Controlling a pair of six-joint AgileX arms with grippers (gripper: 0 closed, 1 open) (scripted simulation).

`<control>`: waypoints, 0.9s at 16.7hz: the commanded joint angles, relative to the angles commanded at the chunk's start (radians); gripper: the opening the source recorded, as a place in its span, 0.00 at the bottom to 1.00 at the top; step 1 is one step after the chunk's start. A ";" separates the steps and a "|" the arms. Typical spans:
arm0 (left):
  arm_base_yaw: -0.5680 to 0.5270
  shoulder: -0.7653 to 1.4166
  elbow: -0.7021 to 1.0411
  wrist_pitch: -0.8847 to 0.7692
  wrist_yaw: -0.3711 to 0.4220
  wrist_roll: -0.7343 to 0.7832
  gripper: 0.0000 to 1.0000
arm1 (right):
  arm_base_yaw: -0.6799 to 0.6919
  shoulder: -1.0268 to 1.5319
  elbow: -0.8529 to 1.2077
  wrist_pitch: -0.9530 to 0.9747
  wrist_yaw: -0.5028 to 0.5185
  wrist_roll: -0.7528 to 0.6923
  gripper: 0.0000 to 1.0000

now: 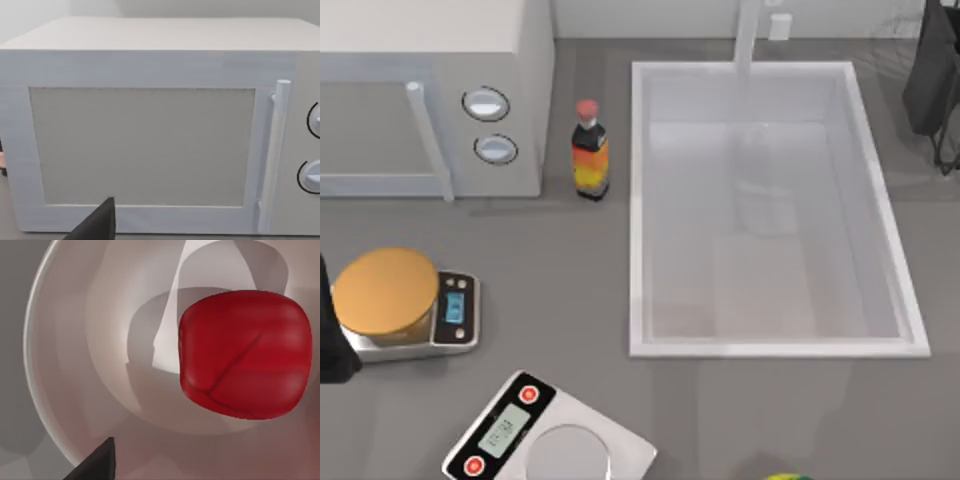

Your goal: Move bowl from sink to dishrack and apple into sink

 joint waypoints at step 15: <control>0.000 0.000 0.000 0.000 0.000 0.000 1.00 | 0.004 0.211 -0.253 0.465 0.000 0.007 1.00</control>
